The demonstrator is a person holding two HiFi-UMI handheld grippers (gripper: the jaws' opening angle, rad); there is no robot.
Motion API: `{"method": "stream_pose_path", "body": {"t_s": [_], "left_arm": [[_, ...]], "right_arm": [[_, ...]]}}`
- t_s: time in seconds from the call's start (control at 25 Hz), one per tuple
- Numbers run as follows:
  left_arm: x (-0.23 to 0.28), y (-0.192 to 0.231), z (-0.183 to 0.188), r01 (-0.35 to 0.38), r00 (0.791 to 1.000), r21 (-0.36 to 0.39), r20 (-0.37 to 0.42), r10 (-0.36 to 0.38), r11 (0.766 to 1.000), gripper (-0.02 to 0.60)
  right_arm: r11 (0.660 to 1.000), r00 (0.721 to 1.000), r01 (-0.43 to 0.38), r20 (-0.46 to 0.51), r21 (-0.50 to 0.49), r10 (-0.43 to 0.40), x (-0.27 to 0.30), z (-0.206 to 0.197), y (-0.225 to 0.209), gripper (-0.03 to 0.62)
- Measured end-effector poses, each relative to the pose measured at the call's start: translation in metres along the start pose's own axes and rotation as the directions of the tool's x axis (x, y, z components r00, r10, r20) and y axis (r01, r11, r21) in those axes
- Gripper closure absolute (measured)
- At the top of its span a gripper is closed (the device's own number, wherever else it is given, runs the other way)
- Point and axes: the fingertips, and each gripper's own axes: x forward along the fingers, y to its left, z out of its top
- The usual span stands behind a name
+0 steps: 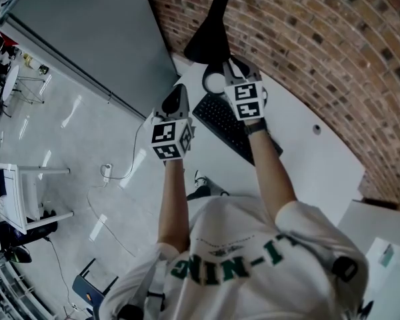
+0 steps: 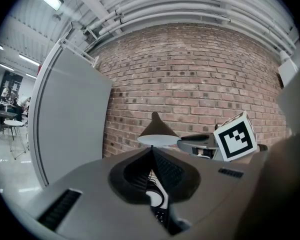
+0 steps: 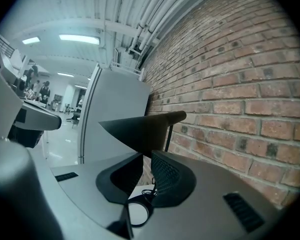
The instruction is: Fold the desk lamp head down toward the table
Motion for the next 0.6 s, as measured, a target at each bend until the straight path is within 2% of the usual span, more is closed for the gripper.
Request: {"method": "stream_pose_path", "body": {"t_s": [0.6], "left_arm": [[0.015, -0.002, -0.023, 0.025, 0.998, -0.025, -0.057, -0.027, 0.999, 0.580]], "right_arm": [[1.000, 0.998, -0.002, -0.064, 0.006, 0.003, 0.022, -0.038, -0.004, 0.546]]}}
